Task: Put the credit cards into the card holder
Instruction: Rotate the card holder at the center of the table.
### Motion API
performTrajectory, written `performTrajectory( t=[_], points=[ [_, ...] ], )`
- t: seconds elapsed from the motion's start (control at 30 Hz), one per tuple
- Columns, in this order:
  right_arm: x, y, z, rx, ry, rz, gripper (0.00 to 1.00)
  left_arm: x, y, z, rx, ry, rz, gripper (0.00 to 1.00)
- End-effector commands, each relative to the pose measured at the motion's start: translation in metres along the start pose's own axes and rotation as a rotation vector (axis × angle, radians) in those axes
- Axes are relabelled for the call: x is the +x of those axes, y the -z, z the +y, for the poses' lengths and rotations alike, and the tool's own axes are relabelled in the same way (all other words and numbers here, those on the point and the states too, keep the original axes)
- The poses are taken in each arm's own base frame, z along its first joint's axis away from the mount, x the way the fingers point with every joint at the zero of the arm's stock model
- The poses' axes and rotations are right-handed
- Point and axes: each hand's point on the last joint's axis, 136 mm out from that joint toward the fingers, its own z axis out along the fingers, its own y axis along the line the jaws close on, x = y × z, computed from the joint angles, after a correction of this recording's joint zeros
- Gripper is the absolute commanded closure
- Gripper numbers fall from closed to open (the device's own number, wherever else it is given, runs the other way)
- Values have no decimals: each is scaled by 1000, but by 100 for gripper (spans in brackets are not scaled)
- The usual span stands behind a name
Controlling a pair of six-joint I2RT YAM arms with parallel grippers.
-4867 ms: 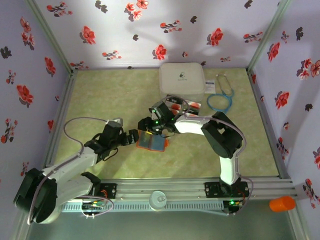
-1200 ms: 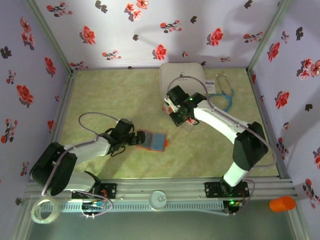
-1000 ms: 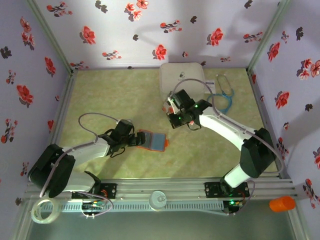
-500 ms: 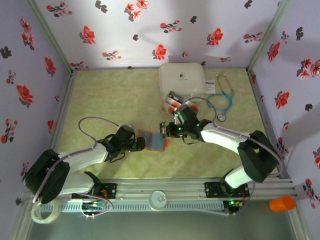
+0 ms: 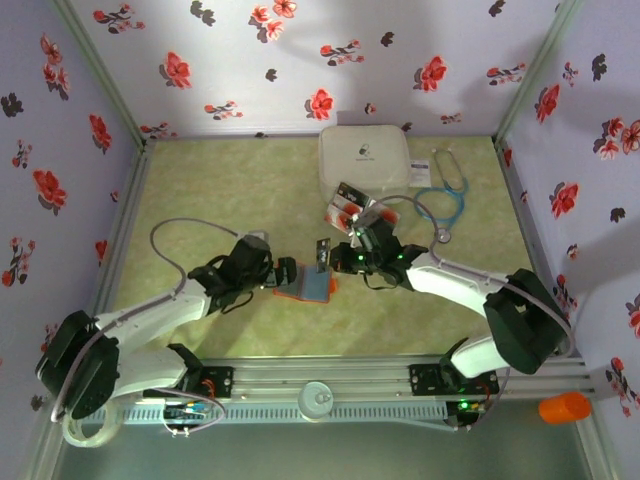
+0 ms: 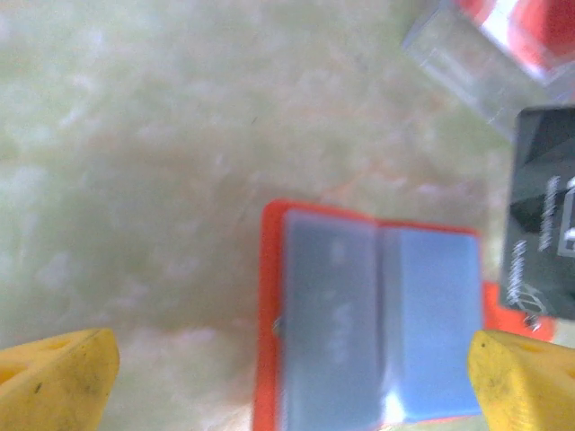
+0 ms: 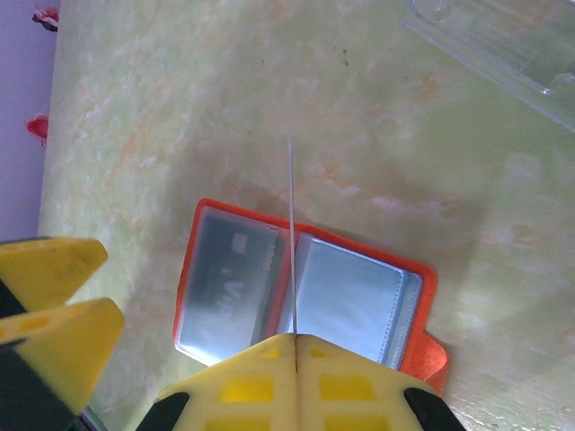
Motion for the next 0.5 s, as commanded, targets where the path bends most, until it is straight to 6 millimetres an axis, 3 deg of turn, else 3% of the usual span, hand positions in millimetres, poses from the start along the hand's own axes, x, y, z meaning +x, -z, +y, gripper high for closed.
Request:
performTrajectory(
  t=[0.0, 0.27, 0.47],
  points=[
    [-2, 8, -8, 46, -16, -32, 100, -17, -6, -9, -20, -80, 16, 0],
    [0, 32, -42, 134, -68, -61, 100, -39, -43, -37, 3, -149, 87, 0],
    [1, 51, -60, 172, -95, -85, 100, -39, -70, -49, 28, -140, 122, 0]
  ],
)
